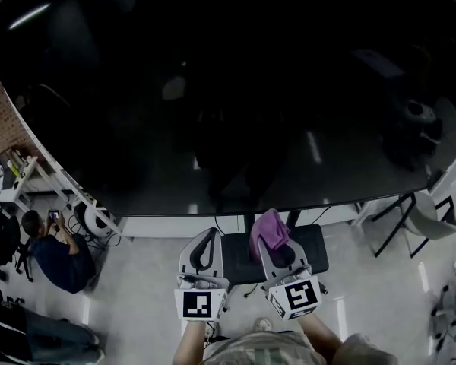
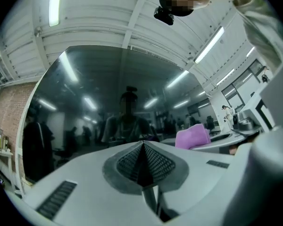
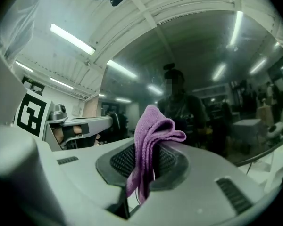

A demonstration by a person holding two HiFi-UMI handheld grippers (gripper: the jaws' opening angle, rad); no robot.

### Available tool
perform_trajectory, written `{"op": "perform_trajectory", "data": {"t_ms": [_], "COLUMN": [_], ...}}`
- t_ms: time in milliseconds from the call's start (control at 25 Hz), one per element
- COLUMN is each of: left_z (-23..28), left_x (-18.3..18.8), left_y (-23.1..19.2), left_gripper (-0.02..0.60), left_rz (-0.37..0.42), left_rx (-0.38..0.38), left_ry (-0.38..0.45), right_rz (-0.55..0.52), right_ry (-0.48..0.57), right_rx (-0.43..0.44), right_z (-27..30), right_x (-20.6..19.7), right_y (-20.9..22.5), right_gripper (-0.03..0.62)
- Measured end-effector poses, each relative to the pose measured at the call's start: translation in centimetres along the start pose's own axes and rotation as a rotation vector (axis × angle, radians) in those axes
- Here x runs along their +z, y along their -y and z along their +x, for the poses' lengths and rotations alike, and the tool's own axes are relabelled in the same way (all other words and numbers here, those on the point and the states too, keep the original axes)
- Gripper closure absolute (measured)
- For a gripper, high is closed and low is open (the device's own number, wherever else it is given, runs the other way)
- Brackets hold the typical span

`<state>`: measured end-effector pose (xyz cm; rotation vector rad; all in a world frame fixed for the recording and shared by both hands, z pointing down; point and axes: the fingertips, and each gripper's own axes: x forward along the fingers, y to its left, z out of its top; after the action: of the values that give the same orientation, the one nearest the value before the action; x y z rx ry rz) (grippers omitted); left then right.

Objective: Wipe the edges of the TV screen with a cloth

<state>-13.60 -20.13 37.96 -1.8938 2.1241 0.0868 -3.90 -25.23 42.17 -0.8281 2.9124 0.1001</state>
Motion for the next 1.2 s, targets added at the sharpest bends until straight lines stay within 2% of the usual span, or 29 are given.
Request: {"op": "perform_trajectory", "data": {"t_ms": [80,240,320,440,640,800,1000,1120,1200], "left_z": [0.4,0.8,0.4,-0.2,-2.0,-5.8,-10.8,-13.9,-15.6], "left_x": [-0.2,-0.8,-1.5,-2.8,-3.7,-4.0,-4.7,-6.1,-7.2], "left_y": [-1.3,-3.1,-4.9,-7.6,-11.8,-16.3,-22.7,-25.8,-27.3], "left_gripper": [0.566,0.566,0.566,0.566,0.566,0.566,0.566,0.566,0.566], "left_rz": [-0.001,0.000,0.007,-0.014,-0.004,0.011,0.012,-0.006,-0.019], "left_rx": [-0.018,-0.055,-0.043,0.006,0.100,0.182,0.286,0.358,0.382], "left_ry": [0.014,-0.009,-0.029,-0.060,-0.069,-0.085,-0.114,-0.142,-0.173], "right_rz": [0.002,0.018,0.024,0.023,0.034,0.036,0.055,0.073,0.076], "right_ry": [-0.005,-0.027,-0.024,-0.024,-0.030,-0.032,-0.047,-0.088,-0.127], "right_rx": [-0.019,-0.072,-0.065,-0.035,0.051,0.172,0.260,0.319,0.341], "right_z": [1.2,3.1,4.0,5.4,8.0,10.4,13.3,14.6,15.5], "right_x": [-0.4,-1.4,-1.5,-1.6,-2.2,-2.2,-3.1,-4.8,-6.7], "right_y": [-0.6,-1.4,-2.6,-4.2,-8.0,-14.6,-22.9,-27.3,-29.7], "right_gripper": [0.543,0.543,0.543,0.543,0.543,0.543,0.543,0.543,0.543]}}
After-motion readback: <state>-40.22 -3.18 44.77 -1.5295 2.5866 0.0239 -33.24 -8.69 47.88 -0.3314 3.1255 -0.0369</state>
